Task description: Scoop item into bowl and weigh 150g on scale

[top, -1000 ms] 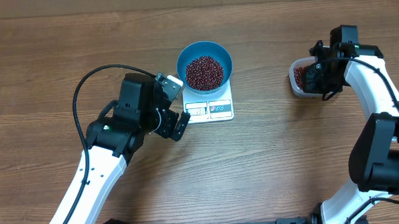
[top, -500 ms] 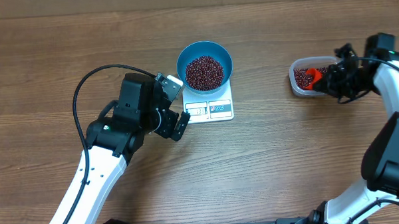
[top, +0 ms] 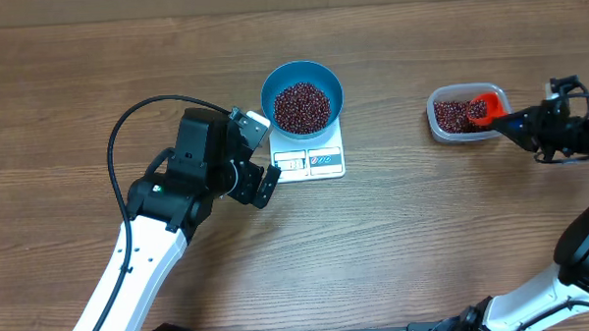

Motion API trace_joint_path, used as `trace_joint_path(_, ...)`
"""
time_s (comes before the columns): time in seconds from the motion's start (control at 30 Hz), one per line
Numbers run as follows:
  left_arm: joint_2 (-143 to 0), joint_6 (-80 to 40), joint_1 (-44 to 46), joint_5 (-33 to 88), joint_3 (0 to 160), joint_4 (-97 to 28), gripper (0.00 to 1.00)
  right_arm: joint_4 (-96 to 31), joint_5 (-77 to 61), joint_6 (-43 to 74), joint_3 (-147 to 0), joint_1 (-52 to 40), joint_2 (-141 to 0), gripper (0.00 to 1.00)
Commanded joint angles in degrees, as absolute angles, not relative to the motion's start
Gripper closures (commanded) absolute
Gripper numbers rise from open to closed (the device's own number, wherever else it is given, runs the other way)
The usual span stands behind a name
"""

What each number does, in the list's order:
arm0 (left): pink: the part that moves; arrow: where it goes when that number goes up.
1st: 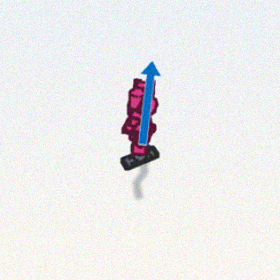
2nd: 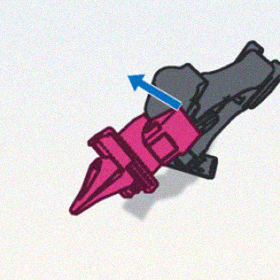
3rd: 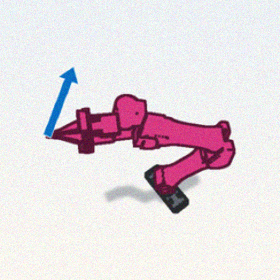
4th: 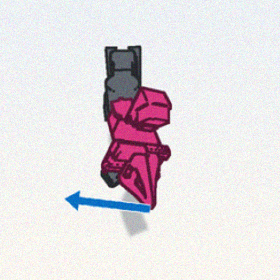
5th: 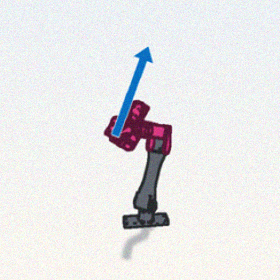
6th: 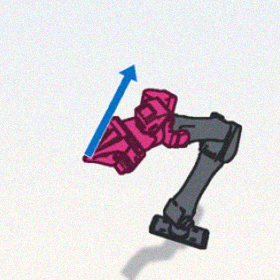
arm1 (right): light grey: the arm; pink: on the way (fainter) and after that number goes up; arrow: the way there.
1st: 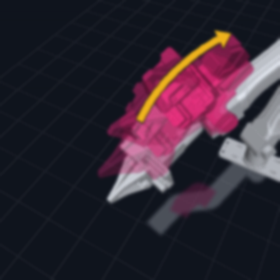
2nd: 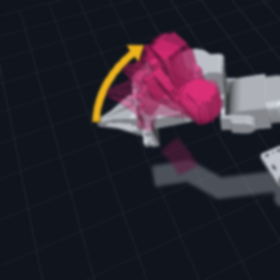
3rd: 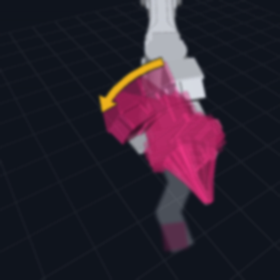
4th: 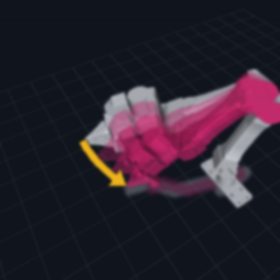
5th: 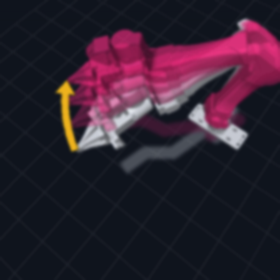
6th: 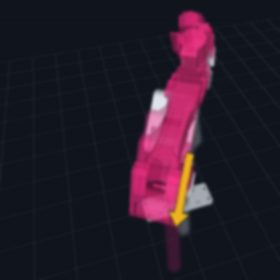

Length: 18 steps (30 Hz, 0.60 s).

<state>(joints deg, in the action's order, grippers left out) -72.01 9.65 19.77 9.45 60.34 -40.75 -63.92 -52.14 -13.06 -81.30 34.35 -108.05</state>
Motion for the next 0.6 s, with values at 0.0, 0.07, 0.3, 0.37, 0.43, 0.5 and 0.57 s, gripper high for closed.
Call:
trace_joint_path(0.0, -71.6, 10.7, 19.5, 10.1, 60.2, -40.7, 0.00, -64.9, -57.8, -17.1, -81.1, 35.6, -107.5, 0.96)
trace_joint_path(0.07, -71.6, 10.7, 19.5, 10.1, 60.2, -40.7, 0.00, -66.0, -60.2, -18.8, -81.1, 35.7, -107.5, 0.96)
trace_joint_path(0.3, -71.6, 10.7, 19.5, 10.1, 60.2, -40.7, 0.00, -67.7, -64.9, -20.0, -81.1, 35.7, -107.5, 0.96)
trace_joint_path(0.37, -71.6, 10.7, 19.5, 10.1, 60.2, -40.7, 0.00, -68.5, -66.7, -21.3, -81.1, 35.7, -107.5, 0.96)
trace_joint_path(0.43, -71.6, 10.7, 19.5, 10.1, 60.2, -40.7, 0.00, -69.9, -68.8, -23.0, -81.1, 35.6, -107.5, 0.96)
trace_joint_path(0.5, -71.6, 10.7, 19.5, 10.1, 60.2, -40.7, 0.00, -70.4, -69.2, -23.0, -81.1, 35.6, -107.5, 0.96)
trace_joint_path(0.57, -71.6, 10.7, 19.5, 10.1, 60.2, -40.7, 0.00, -70.9, -69.2, -23.0, -81.1, 35.6, -107.5, 0.96)
